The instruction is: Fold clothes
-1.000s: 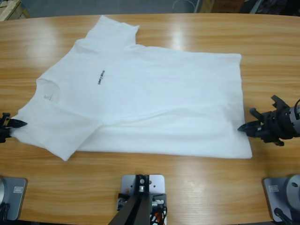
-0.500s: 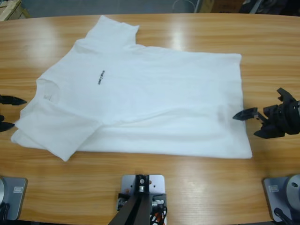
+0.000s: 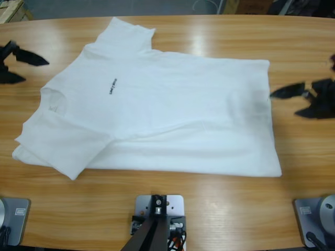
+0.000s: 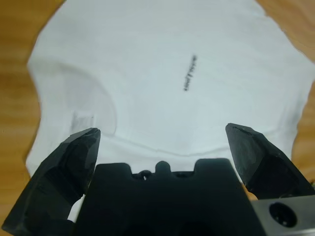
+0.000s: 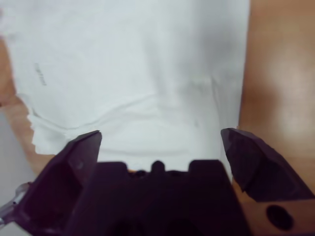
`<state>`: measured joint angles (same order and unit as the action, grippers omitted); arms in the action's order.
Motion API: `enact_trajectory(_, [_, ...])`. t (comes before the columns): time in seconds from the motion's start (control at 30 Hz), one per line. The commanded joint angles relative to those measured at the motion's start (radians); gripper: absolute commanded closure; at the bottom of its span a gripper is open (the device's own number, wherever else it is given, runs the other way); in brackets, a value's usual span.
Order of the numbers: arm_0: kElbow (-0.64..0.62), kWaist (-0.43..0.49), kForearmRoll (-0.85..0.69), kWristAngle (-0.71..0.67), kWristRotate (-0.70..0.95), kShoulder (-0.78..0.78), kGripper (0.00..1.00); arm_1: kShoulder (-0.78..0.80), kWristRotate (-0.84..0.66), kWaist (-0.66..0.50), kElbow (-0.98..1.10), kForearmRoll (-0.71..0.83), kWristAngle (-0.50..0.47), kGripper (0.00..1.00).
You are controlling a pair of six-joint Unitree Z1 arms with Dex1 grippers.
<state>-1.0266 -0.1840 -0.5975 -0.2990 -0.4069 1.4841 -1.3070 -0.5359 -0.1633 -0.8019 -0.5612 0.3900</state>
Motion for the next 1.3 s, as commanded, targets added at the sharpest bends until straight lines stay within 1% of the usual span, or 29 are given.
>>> enact_trajectory(0.03, [-0.271, 0.013, -0.158, -0.139, 0.152, 0.269, 0.011, -0.039, 0.147, 0.123, -0.198, -0.01, 0.065, 0.009])
enact_trajectory(0.1, [-0.374, 0.014, -0.203, -0.178, 0.173, 0.34, 0.009, -0.085, 0.168, 0.15, -0.264, -0.004, 0.097, 0.009])
enact_trajectory(0.23, [-0.567, 0.02, -0.292, -0.196, 0.199, 0.454, 0.023, -0.196, 0.195, 0.2, -0.385, 0.0, 0.175, 0.009])
enact_trajectory(0.3, [-0.646, 0.045, -0.319, -0.214, 0.204, 0.511, 0.023, -0.269, 0.201, 0.222, -0.427, 0.003, 0.227, 0.009])
enact_trajectory(0.33, [-0.713, 0.071, -0.344, -0.215, 0.208, 0.547, 0.023, -0.292, 0.204, 0.223, -0.44, 0.01, 0.238, 0.009])
enact_trajectory(0.43, [-0.899, 0.112, -0.412, -0.221, 0.221, 0.64, 0.023, -0.34, 0.213, 0.223, -0.458, 0.041, 0.255, 0.013])
enact_trajectory(0.47, [-0.956, 0.12, -0.433, -0.249, 0.232, 0.673, 0.023, -0.354, 0.219, 0.223, -0.461, 0.054, 0.26, 0.015])
enact_trajectory(0.53, [-1.066, 0.133, -0.478, -0.301, 0.264, 0.733, 0.057, -0.368, 0.237, 0.226, -0.468, 0.074, 0.264, 0.018])
enact_trajectory(0.6, [-1.153, 0.138, -0.498, -0.33, 0.279, 0.793, 0.087, -0.379, 0.255, 0.241, -0.473, 0.082, 0.267, 0.018])
enact_trajectory(0.67, [-1.193, 0.133, -0.499, -0.337, 0.299, 0.834, 0.097, -0.385, 0.271, 0.25, -0.47, 0.083, 0.262, 0.023])
enact_trajectory(0.73, [-1.214, 0.126, -0.495, -0.326, 0.319, 0.866, 0.1, -0.394, 0.284, 0.252, -0.465, 0.083, 0.256, 0.027])
enact_trajectory(0.87, [-1.215, 0.126, -0.435, -0.234, 0.324, 0.885, 0.102, -0.408, 0.306, 0.252, -0.458, 0.083, 0.244, 0.027])
enact_trajectory(0.97, [-1.192, 0.125, -0.372, -0.171, 0.304, 0.882, 0.14, -0.423, 0.318, 0.252, -0.45, 0.083, 0.239, 0.027])
enact_trajectory(1.03, [-1.121, 0.129, -0.301, -0.14, 0.281, 0.865, 0.147, -0.433, 0.325, 0.252, -0.446, 0.081, 0.239, 0.027])
enact_trajectory(1.13, [-0.916, 0.131, -0.176, -0.053, 0.288, 0.802, 0.143, -0.438, 0.332, 0.252, -0.436, 0.081, 0.234, 0.027])
enact_trajectory(1.2, [-0.798, 0.13, -0.111, -0.021, 0.31, 0.772, 0.146, -0.448, 0.335, 0.252, -0.434, 0.081, 0.234, 0.027])
enact_trajectory(1.23, [-0.772, 0.13, -0.096, -0.003, 0.322, 0.766, 0.146, -0.455, 0.336, 0.252, -0.435, 0.082, 0.235, 0.029])
enact_trajectory(1.3, [-0.776, 0.121, -0.085, 0.045, 0.343, 0.765, 0.147, -0.463, 0.336, 0.252, -0.433, 0.083, 0.237, 0.058])
